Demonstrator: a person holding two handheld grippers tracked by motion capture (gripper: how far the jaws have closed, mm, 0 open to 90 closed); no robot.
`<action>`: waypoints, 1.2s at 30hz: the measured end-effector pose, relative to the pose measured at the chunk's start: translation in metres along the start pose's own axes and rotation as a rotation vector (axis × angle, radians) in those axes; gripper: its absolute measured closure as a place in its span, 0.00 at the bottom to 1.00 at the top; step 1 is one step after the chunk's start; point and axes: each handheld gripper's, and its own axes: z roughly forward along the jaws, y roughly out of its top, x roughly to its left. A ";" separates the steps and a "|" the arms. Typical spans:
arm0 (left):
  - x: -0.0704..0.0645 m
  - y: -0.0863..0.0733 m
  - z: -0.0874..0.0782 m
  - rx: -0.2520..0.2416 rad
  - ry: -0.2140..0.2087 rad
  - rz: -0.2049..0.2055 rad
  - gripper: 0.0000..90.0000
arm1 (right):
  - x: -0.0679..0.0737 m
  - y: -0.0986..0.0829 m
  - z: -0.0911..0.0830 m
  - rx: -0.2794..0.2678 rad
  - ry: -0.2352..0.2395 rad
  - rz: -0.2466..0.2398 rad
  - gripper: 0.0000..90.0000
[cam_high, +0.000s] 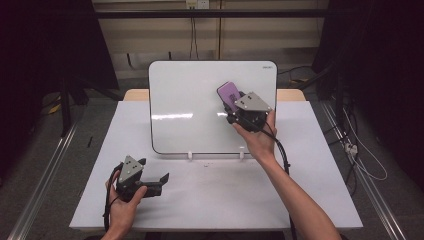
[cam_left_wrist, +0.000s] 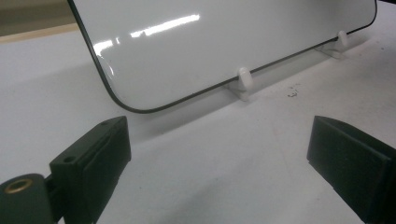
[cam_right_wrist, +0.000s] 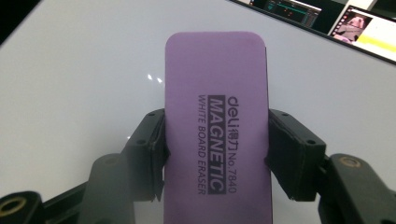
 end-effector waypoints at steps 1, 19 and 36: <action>0.000 0.000 0.000 0.000 -0.002 -0.001 0.07 | 0.002 -0.002 -0.003 -0.007 0.010 0.005 0.46; -0.002 0.000 -0.001 -0.010 0.017 -0.022 0.07 | 0.011 -0.044 -0.028 -0.050 0.144 0.191 0.46; 0.001 -0.005 -0.012 -0.045 0.038 -0.070 0.10 | 0.039 -0.057 -0.033 -0.051 0.267 0.291 0.46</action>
